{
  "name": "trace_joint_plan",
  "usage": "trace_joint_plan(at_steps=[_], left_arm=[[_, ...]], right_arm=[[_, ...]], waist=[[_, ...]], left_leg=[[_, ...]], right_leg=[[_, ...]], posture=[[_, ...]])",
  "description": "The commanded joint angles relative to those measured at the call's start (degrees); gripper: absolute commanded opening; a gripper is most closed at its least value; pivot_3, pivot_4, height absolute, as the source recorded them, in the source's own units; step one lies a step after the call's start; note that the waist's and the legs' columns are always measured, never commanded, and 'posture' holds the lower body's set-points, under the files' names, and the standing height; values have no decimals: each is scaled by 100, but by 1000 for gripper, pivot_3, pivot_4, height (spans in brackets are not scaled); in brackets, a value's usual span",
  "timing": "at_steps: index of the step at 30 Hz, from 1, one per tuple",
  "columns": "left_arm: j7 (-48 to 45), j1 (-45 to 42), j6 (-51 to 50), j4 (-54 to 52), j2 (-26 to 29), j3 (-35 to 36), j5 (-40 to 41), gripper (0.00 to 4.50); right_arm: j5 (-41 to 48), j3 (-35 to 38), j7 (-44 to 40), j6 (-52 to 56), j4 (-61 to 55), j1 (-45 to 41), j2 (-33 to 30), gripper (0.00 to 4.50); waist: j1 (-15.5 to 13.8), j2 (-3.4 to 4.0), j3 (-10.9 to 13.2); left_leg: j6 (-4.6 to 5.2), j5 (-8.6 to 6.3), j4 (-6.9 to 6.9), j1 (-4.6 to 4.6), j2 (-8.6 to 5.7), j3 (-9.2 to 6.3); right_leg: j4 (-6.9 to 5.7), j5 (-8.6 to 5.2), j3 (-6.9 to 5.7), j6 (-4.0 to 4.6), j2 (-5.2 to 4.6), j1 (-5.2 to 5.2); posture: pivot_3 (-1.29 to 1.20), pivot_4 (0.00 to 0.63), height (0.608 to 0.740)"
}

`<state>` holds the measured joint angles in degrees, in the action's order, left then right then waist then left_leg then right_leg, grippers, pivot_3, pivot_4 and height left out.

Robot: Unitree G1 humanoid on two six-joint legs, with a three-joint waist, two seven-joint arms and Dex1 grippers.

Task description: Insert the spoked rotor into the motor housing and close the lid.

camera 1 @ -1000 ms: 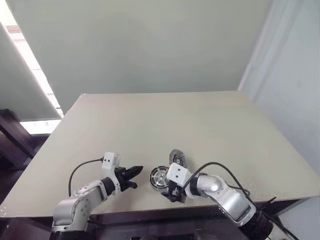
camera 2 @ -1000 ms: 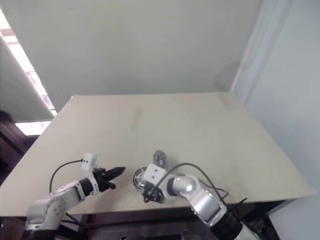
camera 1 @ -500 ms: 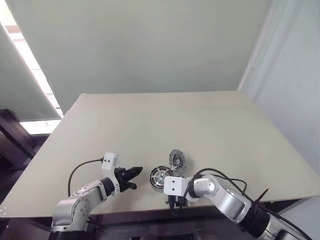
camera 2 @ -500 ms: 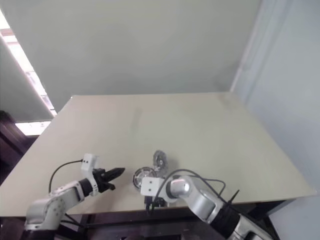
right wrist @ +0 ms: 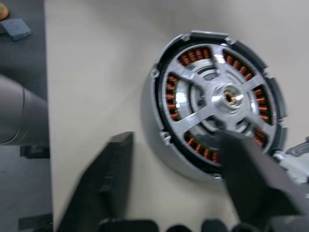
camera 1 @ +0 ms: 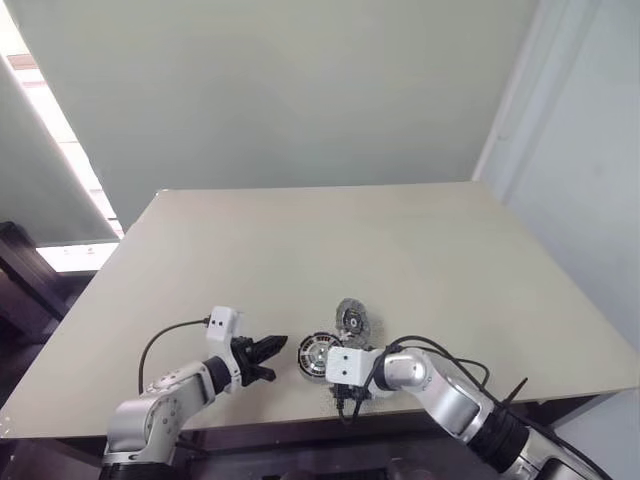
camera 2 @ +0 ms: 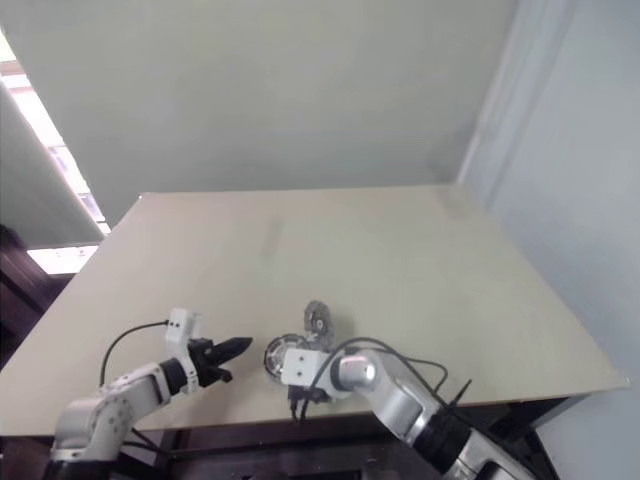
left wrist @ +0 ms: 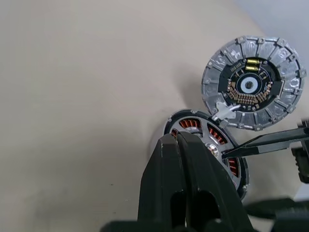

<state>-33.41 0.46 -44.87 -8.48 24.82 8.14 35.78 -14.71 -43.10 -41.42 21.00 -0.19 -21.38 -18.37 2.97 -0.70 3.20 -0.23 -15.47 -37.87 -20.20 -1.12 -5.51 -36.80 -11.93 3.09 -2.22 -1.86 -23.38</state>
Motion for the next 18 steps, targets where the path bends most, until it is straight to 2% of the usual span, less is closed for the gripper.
trace_joint_plan(at_steps=[1,5,6,13,18], left_arm=[[-34,-73,96,-172,21,50,5,0],[-43,-81,116,-152,22,44,-6,0],[-44,-85,123,-142,22,42,-11,0],[-63,-105,165,-82,21,25,-51,0],[-92,-93,195,-43,-3,20,-95,0]], right_arm=[[-55,85,-34,-35,57,8,59,1436],[-61,167,-29,-88,84,15,105,192],[-55,191,-26,-99,88,16,119,67],[54,366,-44,29,-38,47,239,66],[364,682,-36,899,-452,82,565,66]], waist=[[0,0,0],[1,1,0],[-3,1,1],[0,1,1],[-1,1,1]], left_leg=[[0,0,1,0,0,0],[0,1,0,1,1,-1],[0,1,0,2,1,-1],[0,1,-4,-1,0,0],[0,1,-2,-6,0,-3]], right_leg=[[1,0,0,0,0,-1],[-2,0,-2,1,0,-1],[-2,0,-1,1,0,1],[-2,0,0,1,0,-1],[-2,0,-1,1,0,-4]], posture=[[0,0,740],[0,0,740],[0,0,740],[0,0,740],[0,0,740]])
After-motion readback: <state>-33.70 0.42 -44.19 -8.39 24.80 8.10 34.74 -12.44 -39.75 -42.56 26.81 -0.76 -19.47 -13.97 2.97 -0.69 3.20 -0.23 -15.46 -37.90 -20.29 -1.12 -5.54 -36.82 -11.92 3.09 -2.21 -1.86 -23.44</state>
